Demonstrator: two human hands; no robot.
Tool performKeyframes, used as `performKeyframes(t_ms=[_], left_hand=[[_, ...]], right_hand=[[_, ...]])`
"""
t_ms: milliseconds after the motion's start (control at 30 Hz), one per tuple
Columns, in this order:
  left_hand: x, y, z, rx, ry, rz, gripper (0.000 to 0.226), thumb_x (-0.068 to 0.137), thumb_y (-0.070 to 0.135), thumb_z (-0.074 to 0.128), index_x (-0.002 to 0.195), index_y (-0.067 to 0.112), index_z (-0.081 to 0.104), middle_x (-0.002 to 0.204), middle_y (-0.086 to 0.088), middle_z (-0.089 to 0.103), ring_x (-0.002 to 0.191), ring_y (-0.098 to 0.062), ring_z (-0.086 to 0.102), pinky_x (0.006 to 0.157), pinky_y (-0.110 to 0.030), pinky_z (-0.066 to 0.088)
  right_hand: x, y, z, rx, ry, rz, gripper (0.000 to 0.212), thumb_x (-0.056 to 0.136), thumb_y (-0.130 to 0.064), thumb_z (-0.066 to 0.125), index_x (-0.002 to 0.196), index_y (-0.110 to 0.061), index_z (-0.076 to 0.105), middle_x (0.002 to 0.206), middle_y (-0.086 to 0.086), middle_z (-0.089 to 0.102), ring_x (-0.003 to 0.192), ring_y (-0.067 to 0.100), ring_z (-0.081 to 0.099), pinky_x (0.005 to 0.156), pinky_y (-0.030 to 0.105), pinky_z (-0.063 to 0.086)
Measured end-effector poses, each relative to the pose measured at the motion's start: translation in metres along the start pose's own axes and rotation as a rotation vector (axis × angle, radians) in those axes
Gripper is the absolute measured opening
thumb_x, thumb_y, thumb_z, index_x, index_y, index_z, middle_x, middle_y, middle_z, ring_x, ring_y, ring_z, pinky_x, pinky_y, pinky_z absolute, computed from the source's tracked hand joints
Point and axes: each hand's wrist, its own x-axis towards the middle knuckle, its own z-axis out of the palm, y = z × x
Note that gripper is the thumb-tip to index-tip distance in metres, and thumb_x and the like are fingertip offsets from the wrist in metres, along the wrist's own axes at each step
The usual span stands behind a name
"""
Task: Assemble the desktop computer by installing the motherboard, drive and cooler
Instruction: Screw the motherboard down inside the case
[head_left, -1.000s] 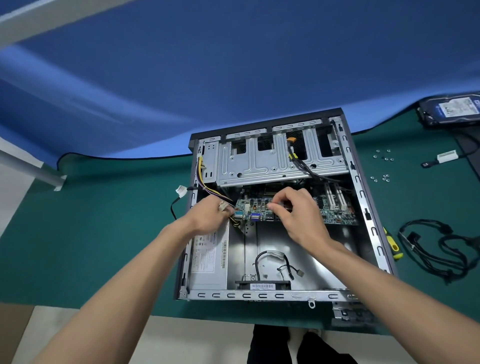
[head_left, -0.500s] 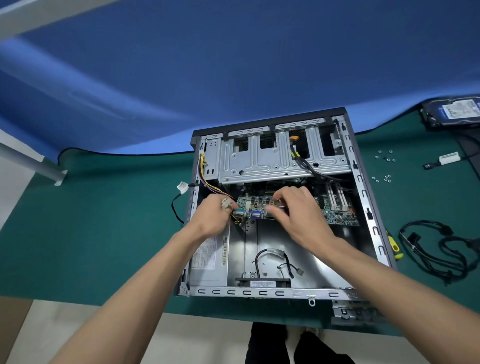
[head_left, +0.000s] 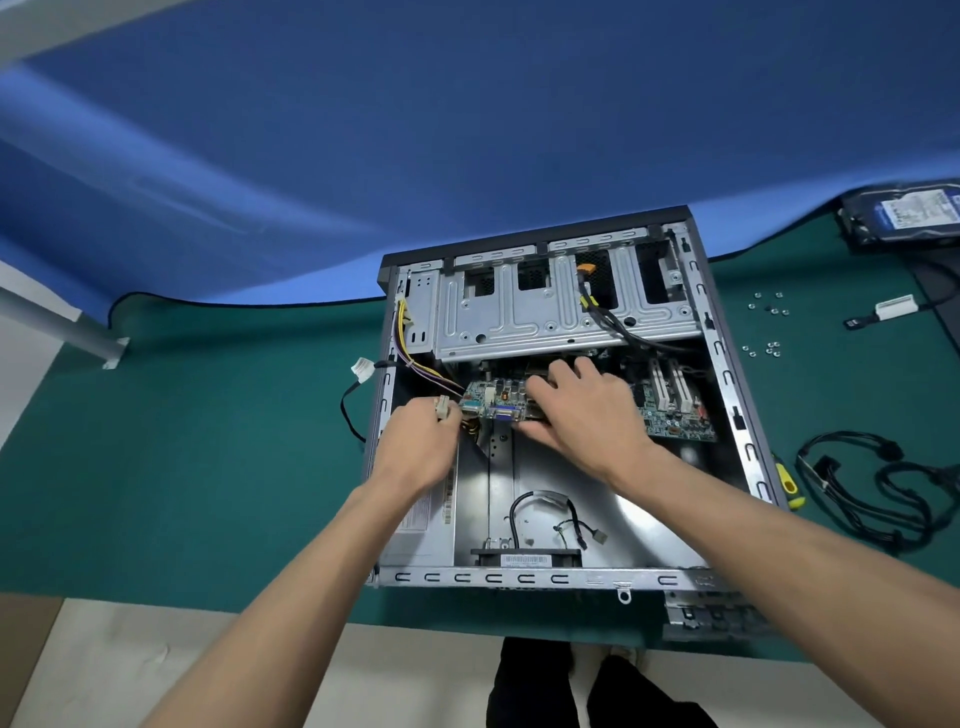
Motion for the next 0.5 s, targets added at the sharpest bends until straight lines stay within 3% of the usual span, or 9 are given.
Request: performKeyframes(t_ms=[67, 167, 267, 367, 433, 500], left_hand=[[0.004, 0.001, -0.005, -0.119, -0.002, -0.052, 0.038, 0.094, 0.011, 0.041, 0.057, 0.014, 0.049, 0.058, -0.001, 0.049, 0.057, -0.018, 0.041, 0.052, -0.027, 0.031], [0.013, 0.004, -0.012, -0.192, -0.004, -0.105, 0.032, 0.096, 0.01, 0.043, 0.078, 0.006, 0.069, 0.077, -0.006, 0.064, 0.072, -0.019, 0.053, 0.062, -0.026, 0.037], [0.018, 0.006, -0.015, -0.03, 0.081, -0.071, 0.033, 0.095, 0.012, 0.046, 0.063, 0.012, 0.053, 0.071, -0.006, 0.056, 0.071, -0.028, 0.05, 0.06, -0.031, 0.034], [0.017, 0.007, -0.016, 0.094, 0.158, -0.037, 0.04, 0.095, 0.021, 0.049, 0.056, 0.019, 0.039, 0.067, -0.005, 0.053, 0.072, -0.034, 0.051, 0.061, -0.034, 0.035], [0.018, 0.006, -0.018, 0.0, 0.132, -0.063, 0.036, 0.093, 0.018, 0.051, 0.057, 0.018, 0.046, 0.063, -0.004, 0.06, 0.072, -0.032, 0.059, 0.064, -0.034, 0.044], [0.02, 0.007, -0.017, -0.175, 0.1, -0.134, 0.033, 0.093, 0.018, 0.052, 0.06, 0.017, 0.053, 0.061, -0.004, 0.067, 0.07, -0.025, 0.068, 0.074, -0.039, 0.052]], right_hand=[[0.001, 0.003, -0.004, -0.01, 0.022, -0.003, 0.046, 0.087, -0.056, 0.053, 0.108, -0.016, 0.059, 0.1, 0.008, 0.06, 0.093, 0.028, 0.055, 0.058, 0.031, 0.034], [0.001, 0.006, -0.011, 0.007, 0.048, -0.01, 0.045, 0.084, -0.056, 0.057, 0.102, -0.015, 0.062, 0.092, 0.008, 0.062, 0.087, 0.027, 0.057, 0.056, 0.029, 0.033], [0.0, 0.004, -0.009, 0.043, 0.027, -0.031, 0.046, 0.083, -0.057, 0.059, 0.101, -0.014, 0.061, 0.093, 0.007, 0.06, 0.088, 0.026, 0.056, 0.057, 0.03, 0.033], [-0.005, 0.002, -0.009, 0.041, 0.011, -0.007, 0.045, 0.07, -0.054, 0.076, 0.083, -0.012, 0.065, 0.077, 0.005, 0.061, 0.073, 0.025, 0.059, 0.049, 0.029, 0.041], [-0.008, 0.001, -0.007, 0.036, 0.017, 0.016, 0.045, 0.066, -0.054, 0.078, 0.079, -0.013, 0.065, 0.075, 0.004, 0.062, 0.071, 0.024, 0.059, 0.047, 0.029, 0.043], [-0.008, 0.0, -0.003, 0.053, 0.016, 0.029, 0.044, 0.073, -0.055, 0.072, 0.088, -0.014, 0.064, 0.084, 0.003, 0.063, 0.08, 0.023, 0.059, 0.055, 0.03, 0.044]])
